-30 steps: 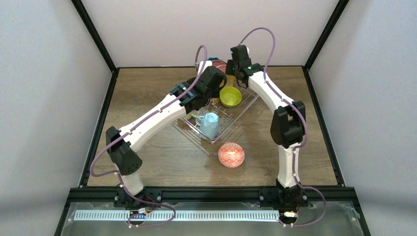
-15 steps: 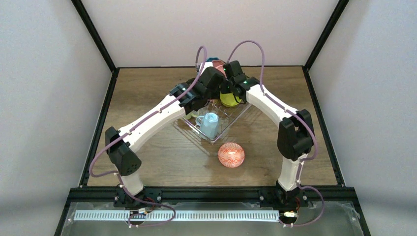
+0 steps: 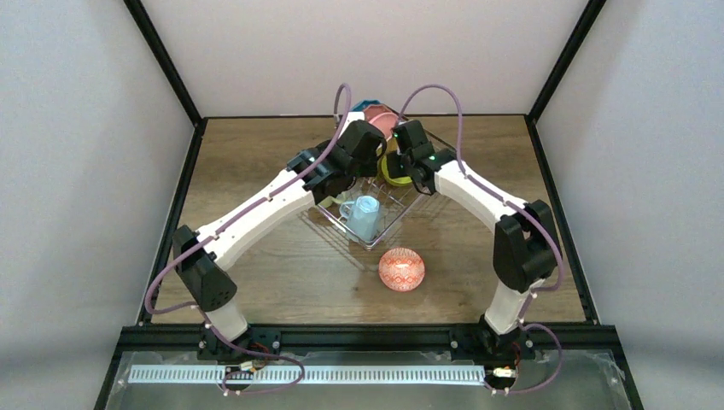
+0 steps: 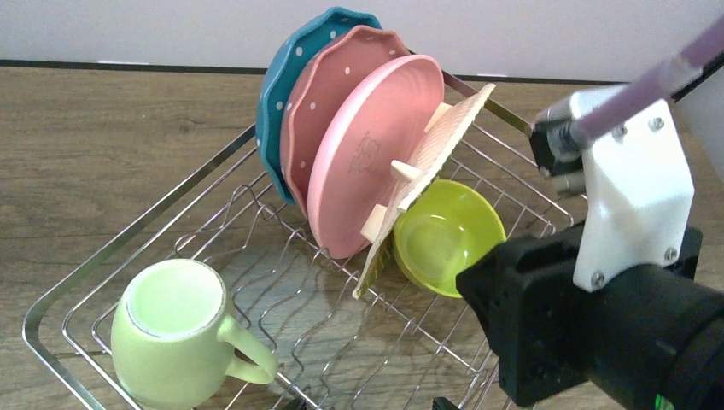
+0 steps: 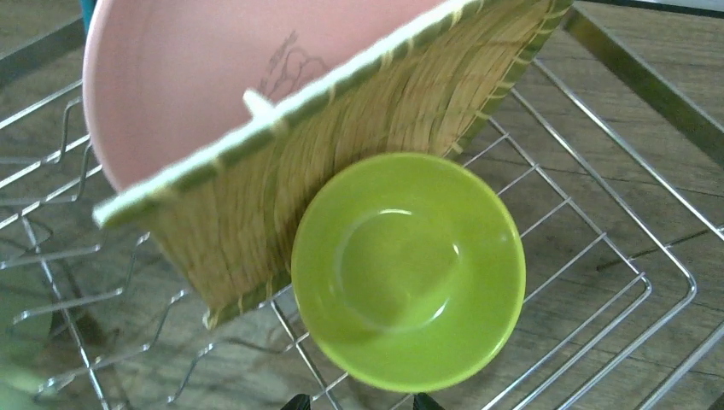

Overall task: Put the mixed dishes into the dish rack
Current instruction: Grab the bowl from the dish rack.

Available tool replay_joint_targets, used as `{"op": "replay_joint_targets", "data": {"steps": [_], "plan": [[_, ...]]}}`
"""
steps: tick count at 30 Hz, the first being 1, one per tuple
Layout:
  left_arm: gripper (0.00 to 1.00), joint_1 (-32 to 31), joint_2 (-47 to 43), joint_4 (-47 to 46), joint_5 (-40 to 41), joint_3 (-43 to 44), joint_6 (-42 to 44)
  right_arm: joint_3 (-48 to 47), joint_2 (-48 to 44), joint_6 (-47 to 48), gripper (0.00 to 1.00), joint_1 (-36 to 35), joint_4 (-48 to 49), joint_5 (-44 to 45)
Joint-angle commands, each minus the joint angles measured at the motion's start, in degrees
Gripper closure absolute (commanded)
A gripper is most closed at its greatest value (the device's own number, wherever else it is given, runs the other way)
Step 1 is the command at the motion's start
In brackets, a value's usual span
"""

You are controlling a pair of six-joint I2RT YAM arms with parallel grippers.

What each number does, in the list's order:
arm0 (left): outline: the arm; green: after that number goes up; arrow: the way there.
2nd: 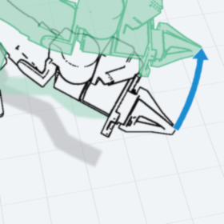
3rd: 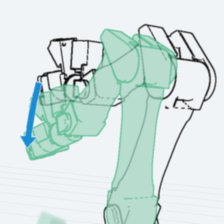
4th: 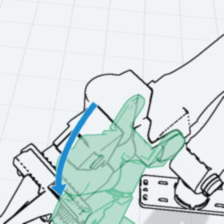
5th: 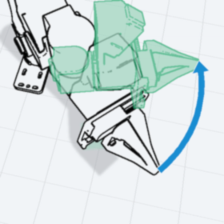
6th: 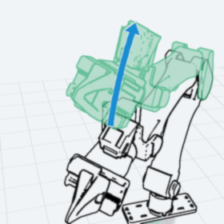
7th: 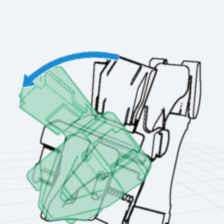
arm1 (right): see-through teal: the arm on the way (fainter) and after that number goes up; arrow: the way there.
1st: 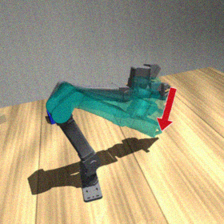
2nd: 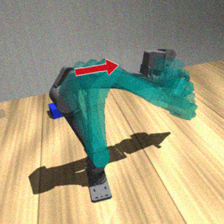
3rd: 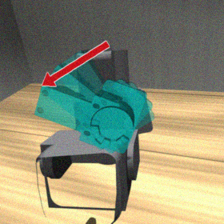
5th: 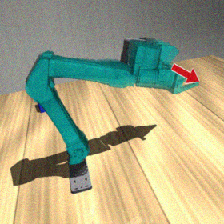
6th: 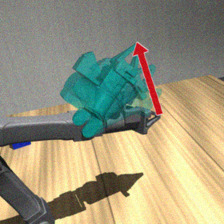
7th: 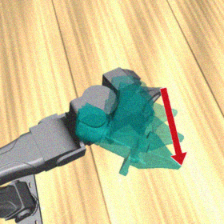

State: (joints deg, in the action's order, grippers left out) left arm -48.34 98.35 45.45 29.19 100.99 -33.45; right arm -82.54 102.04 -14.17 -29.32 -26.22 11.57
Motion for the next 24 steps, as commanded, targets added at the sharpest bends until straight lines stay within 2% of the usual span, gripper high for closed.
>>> {"op": "replay_joint_targets", "data": {"steps": [1, 10, 24], "plan": [[0.16, 0.28, -1.92, -0.98, -0.73, -1.2, -0.1, 5.21, -3.68, 5.12, 0.32, -0.3, 4.6, -3.89], [0.16, 0.33, -1.97, -1.24, -1.58, -1.25, 0.35, 8.04, -2.68, 10.89, 0.32, -0.27, 9.45, -8.16], [0.16, 0.49, -1.63, -1.24, -1.05, -1.02, 0.98, 8.47, 1.44, 13.34, 0.32, -0.29, 11.33, -11.29]]}}
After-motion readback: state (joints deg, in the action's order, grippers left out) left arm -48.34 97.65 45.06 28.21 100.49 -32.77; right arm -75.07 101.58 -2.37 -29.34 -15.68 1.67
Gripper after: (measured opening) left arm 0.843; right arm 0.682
